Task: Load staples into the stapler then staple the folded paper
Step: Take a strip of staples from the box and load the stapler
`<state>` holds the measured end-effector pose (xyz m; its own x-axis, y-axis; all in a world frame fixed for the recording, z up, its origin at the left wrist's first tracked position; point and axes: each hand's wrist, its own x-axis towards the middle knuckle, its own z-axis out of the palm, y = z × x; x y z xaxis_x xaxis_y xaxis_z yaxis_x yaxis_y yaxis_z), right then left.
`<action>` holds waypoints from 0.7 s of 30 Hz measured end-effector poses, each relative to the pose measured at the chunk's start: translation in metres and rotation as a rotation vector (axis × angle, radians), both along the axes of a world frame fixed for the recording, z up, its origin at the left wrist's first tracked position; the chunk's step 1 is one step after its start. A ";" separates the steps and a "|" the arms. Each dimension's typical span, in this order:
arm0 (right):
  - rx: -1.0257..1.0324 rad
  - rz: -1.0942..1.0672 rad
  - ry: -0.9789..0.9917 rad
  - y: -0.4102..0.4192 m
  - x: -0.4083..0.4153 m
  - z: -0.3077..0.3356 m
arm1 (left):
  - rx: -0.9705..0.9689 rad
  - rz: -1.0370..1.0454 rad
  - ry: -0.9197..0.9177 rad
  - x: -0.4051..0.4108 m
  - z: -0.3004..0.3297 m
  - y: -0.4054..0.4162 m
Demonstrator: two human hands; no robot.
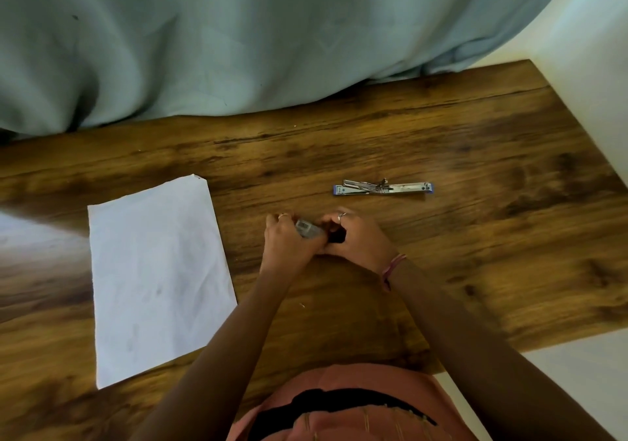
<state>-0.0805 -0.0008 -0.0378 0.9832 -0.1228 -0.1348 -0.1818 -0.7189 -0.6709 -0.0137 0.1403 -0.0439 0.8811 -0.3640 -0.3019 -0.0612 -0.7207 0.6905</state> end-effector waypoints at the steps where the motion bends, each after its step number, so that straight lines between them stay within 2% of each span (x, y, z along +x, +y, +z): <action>1: -0.019 0.016 0.020 -0.001 0.001 -0.001 | 0.033 -0.031 -0.010 0.004 0.001 -0.001; 5: 0.090 -0.026 0.001 -0.015 -0.005 -0.001 | 0.039 -0.063 -0.110 0.023 0.004 -0.002; 11: -0.042 -0.128 -0.149 -0.050 -0.033 -0.008 | -0.052 -0.101 -0.212 0.057 0.006 0.003; 15: -0.066 -0.237 -0.208 -0.058 -0.044 -0.011 | -0.075 -0.143 -0.200 0.079 0.006 0.004; 21: -0.075 -0.265 -0.238 -0.055 -0.041 -0.014 | -0.086 -0.186 -0.113 0.096 0.004 0.003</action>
<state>-0.1219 -0.0558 -0.0516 0.9187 -0.3784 0.1127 -0.2136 -0.7165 -0.6640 0.0821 0.1432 -0.0401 0.8226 -0.5438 -0.1662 -0.2680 -0.6286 0.7301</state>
